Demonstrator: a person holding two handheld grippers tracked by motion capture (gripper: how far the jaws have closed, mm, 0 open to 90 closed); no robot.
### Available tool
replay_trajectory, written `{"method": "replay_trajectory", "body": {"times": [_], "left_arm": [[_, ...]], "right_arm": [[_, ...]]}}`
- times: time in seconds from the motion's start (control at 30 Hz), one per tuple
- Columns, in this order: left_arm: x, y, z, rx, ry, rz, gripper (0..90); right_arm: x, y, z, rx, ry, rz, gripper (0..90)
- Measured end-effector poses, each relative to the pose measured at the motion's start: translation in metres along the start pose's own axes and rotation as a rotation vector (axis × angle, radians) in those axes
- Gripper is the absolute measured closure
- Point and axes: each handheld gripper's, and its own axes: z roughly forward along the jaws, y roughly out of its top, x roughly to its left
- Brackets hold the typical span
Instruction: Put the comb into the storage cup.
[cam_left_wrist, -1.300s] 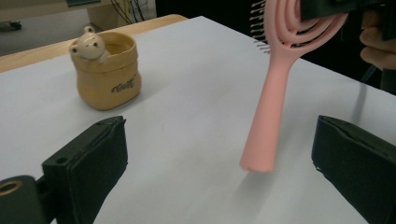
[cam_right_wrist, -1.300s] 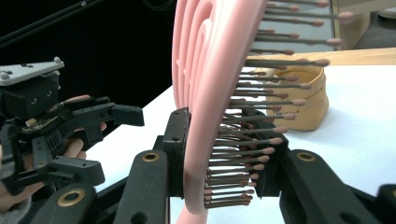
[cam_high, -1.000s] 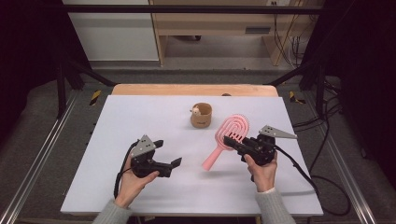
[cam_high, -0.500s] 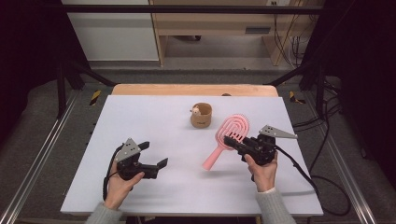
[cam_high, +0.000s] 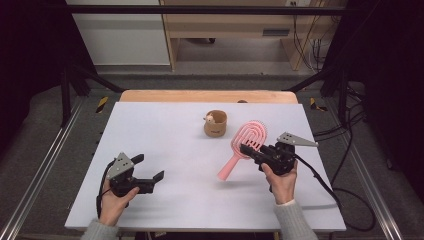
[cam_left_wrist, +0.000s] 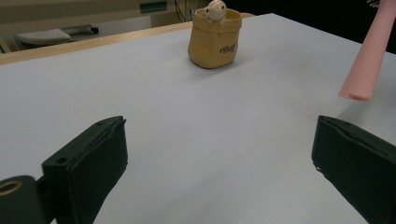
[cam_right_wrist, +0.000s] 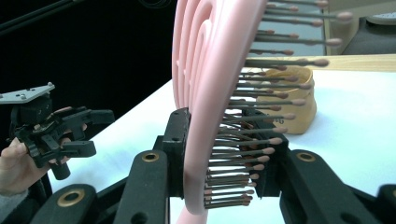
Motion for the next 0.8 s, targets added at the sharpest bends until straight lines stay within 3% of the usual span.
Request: {"method": "replay_trajectory", "body": {"times": [0.47,0.8], "left_arm": [[0.016,-0.017,-0.011,0.017,0.032,-0.015,3.5],[0.021,-0.02,-0.013,0.014,0.048,-0.021,3.5]], "right_arm": [[0.001,0.015,0.006,-0.024,-0.018,-0.022,64.1],[0.001,0.025,0.016,-0.029,-0.038,-0.037,64.1]]}}
